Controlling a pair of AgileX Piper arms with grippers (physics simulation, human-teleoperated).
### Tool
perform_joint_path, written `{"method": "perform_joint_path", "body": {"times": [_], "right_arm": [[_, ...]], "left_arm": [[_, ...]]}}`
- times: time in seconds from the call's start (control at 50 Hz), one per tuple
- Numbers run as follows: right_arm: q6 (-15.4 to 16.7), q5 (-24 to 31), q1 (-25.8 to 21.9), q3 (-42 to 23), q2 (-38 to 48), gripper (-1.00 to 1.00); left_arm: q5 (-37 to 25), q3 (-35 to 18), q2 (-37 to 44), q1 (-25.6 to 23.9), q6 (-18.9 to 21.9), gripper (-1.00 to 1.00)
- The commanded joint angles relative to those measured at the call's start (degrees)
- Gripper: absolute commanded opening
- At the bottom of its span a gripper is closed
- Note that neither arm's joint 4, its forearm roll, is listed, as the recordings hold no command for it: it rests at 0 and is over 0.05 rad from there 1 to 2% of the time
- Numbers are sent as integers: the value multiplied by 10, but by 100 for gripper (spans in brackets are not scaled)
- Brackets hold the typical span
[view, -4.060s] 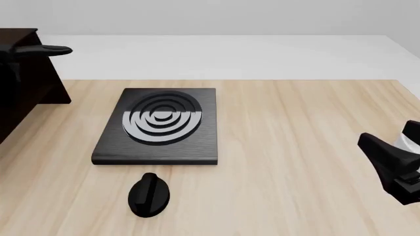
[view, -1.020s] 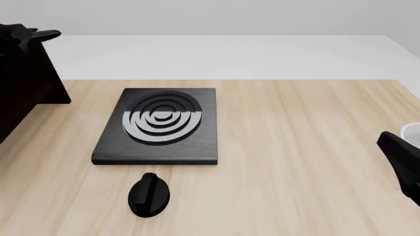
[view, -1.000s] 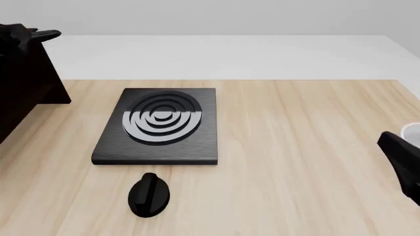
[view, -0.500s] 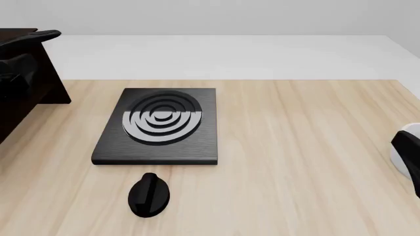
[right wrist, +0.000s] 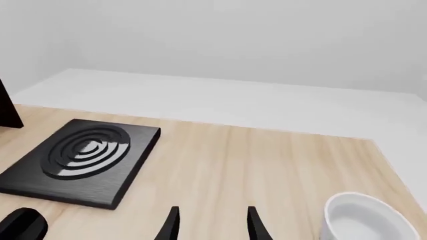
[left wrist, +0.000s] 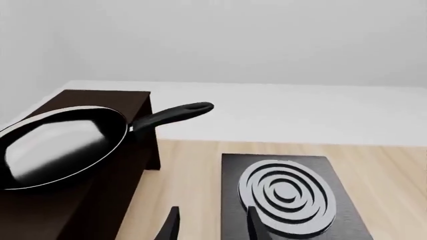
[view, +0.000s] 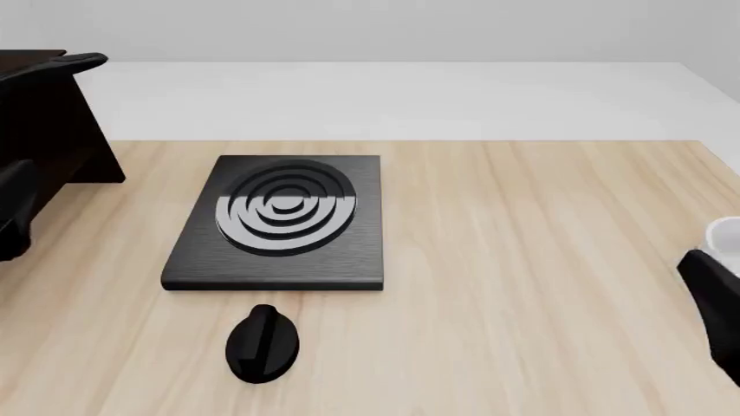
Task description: Put the frying pan on the cabinet shelf.
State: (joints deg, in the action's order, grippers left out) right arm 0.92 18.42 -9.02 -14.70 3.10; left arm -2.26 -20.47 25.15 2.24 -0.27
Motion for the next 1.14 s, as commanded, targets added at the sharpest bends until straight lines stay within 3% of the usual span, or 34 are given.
{"method": "perform_joint_path", "body": {"times": [0.02, 0.2, 0.42, 0.56, 0.62, 0.66, 0.78, 1.14], "right_arm": [[7, -78, 1, 101, -31, 100], [1, -40, 3, 71, -31, 100], [0, -43, 2, 77, -31, 100], [3, -43, 0, 77, -31, 100], [6, -46, -2, 79, -31, 100], [6, -46, -2, 80, -31, 100], [5, -45, -2, 79, -31, 100], [4, -51, -2, 85, -31, 100]], "left_arm": [[-60, 28, -91, -4, 11, 100], [-121, 32, -157, -10, 10, 100], [-185, 17, -208, -19, 13, 100], [-216, 35, -245, -23, 21, 100], [-231, 36, -251, -32, 4, 100], [-236, 35, -251, -33, -14, 100], [-243, 30, -251, -41, 9, 100], [-256, 26, -251, -46, 18, 100]]}}
